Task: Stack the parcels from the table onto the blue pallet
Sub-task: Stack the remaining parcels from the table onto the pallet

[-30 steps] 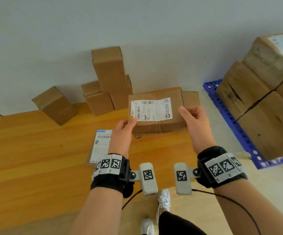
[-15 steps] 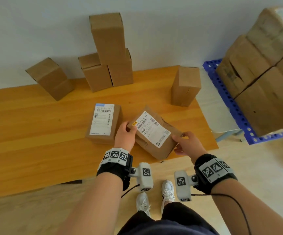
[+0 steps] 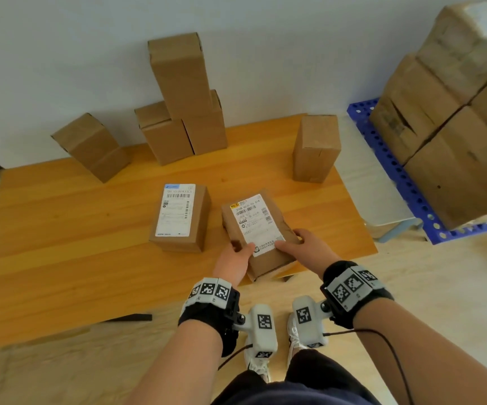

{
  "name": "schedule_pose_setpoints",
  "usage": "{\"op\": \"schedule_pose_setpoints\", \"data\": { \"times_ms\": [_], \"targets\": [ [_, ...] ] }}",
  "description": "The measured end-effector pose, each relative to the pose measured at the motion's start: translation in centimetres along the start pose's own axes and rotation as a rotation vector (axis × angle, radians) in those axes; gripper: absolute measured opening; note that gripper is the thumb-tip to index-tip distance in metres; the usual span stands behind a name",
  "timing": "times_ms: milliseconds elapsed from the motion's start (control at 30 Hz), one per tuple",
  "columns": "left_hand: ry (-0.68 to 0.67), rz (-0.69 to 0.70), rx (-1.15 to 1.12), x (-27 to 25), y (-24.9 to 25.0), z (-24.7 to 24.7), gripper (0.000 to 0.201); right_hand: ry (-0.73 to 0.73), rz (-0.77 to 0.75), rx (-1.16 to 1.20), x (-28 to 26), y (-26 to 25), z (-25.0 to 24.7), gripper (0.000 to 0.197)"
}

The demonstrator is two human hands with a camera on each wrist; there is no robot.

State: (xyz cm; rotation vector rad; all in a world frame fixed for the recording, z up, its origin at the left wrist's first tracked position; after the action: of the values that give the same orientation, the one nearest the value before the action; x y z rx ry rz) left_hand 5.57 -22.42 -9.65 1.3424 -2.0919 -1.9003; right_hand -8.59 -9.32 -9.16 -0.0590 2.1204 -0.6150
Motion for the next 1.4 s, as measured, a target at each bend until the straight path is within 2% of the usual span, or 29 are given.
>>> {"op": "schedule_pose_setpoints", "data": {
  "times_ms": [100,233,400,567,700,800,900,1000,1200,1300,1400],
  "targets": [
    [0.01,0.076,-0.069,0.0,2.7,-0.7,0.051,0.043,0.007,0.074,-1.1,0.1,-0.9,0.09],
    [0.028,0.2,-0.164,-0.4,7.9,-0.9,0.061,0.101,-0.094,0.255,-4.5,-1.3,-4.2,0.078],
    [-0.005,0.427,-0.313,-2.8,17.6,1.8,0.034,0.233,-0.234,0.524,-9.7,-2.7,-12.1,0.072],
    [-0.077,0.647,-0.34,-7.1,26.4,5.9,0.026,0.336,-0.393,0.689,-15.2,-1.9,-20.5,0.067],
    [-0.125,0.753,-0.348,-10.2,31.5,10.6,0.036,0.415,-0.468,0.751,-18.3,0.8,-26.6,0.073],
    [-0.154,0.813,-0.345,-12.4,34.6,15.4,0.043,0.454,-0.513,0.787,-20.6,3.7,-31.5,0.07],
    [-0.192,0.838,-0.348,-14.7,37.1,21.0,0.033,0.445,-0.565,0.815,-22.5,7.0,-36.6,0.061],
    [-0.217,0.86,-0.383,-16.7,39.5,26.5,0.021,0.456,-0.596,0.825,-23.6,10.4,-41.6,0.062],
    [-0.228,0.87,-0.357,-18.7,42.1,37.0,0.038,0.521,-0.592,0.857,-24.9,17.2,-50.4,0.048],
    [-0.232,0.867,-0.318,-19.2,43.2,40.9,0.052,0.543,-0.561,0.861,-24.4,19.6,-54.0,0.044],
    [-0.25,0.894,-0.282,-19.3,44.7,44.2,0.054,0.572,-0.537,0.863,-23.2,21.2,-57.4,0.044]
  ]
}}
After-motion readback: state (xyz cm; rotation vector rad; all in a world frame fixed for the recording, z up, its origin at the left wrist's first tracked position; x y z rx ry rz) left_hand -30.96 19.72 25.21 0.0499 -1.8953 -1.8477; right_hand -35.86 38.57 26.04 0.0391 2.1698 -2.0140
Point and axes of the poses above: each hand's wrist, its own x-axis towards the middle knuckle, its own z-axis out of the palm, y = z × x, the point moved 9 cm from there along x, towards the middle knuckle, and after that the axes turned 15 degrees about z, right-handed, at the moved point
